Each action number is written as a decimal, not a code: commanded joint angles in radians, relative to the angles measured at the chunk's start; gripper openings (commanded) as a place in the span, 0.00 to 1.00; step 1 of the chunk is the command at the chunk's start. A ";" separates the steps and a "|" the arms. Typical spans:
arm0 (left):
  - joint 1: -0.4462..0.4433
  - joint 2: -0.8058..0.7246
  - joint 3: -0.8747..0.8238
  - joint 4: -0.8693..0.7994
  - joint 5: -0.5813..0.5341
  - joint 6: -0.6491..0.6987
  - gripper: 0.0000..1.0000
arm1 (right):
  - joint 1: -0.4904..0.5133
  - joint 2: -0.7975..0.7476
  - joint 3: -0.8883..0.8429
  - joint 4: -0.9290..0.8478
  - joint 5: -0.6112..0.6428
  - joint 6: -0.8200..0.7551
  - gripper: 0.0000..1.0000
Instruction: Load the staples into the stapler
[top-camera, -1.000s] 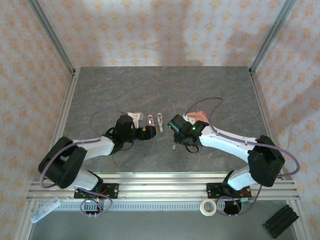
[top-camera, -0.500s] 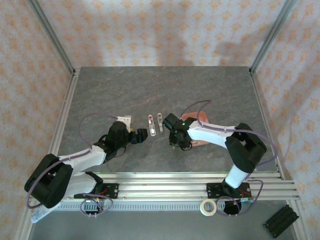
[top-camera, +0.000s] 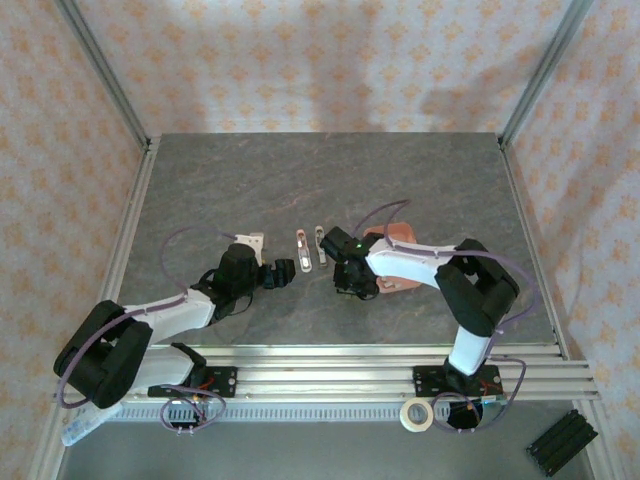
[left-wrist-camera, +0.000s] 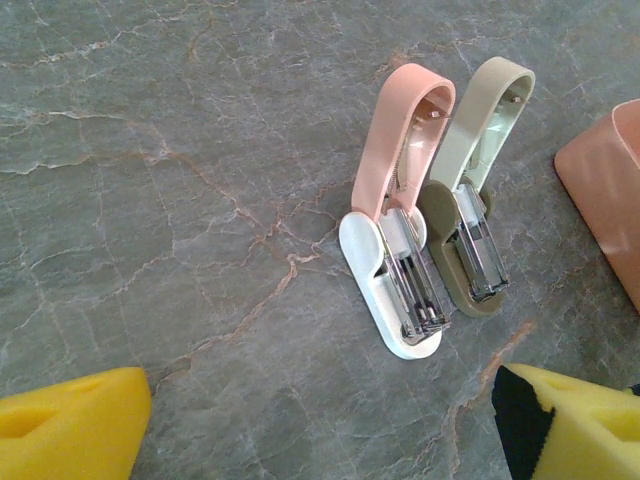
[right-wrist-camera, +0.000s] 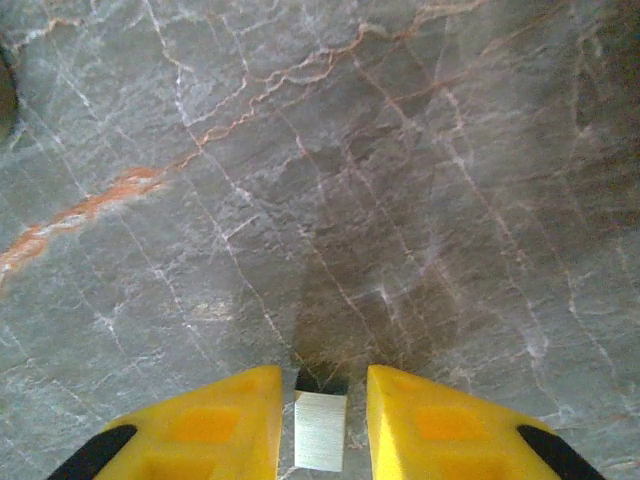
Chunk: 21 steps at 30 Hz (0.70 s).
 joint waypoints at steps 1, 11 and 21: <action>-0.004 0.014 0.002 0.042 -0.001 -0.001 0.89 | 0.000 0.017 0.030 -0.030 0.000 -0.012 0.26; -0.005 0.009 -0.004 0.042 0.002 -0.007 0.89 | -0.002 0.071 0.036 -0.067 0.021 -0.006 0.19; -0.003 -0.051 -0.008 0.002 -0.017 -0.007 0.89 | -0.002 0.134 0.045 -0.087 0.039 -0.018 0.17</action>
